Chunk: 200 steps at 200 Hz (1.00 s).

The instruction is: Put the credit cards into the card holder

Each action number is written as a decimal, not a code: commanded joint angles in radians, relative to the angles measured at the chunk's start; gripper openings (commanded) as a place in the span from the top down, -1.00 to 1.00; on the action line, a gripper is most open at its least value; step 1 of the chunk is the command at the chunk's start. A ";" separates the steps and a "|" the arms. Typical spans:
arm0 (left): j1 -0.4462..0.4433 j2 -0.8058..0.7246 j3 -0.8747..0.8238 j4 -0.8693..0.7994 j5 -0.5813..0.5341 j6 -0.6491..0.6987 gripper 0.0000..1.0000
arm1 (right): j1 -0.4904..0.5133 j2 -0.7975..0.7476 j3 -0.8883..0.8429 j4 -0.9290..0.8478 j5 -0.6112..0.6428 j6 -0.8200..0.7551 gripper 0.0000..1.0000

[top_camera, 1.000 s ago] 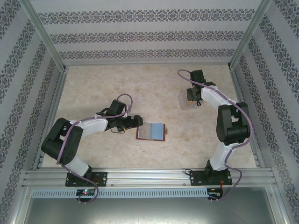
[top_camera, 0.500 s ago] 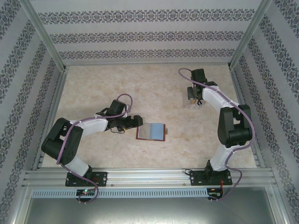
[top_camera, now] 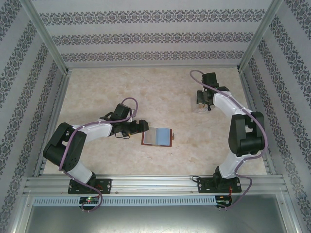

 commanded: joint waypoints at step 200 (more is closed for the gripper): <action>-0.016 0.023 -0.019 -0.008 0.062 0.011 -0.65 | 0.693 -0.612 -0.801 0.593 -0.068 0.834 1.00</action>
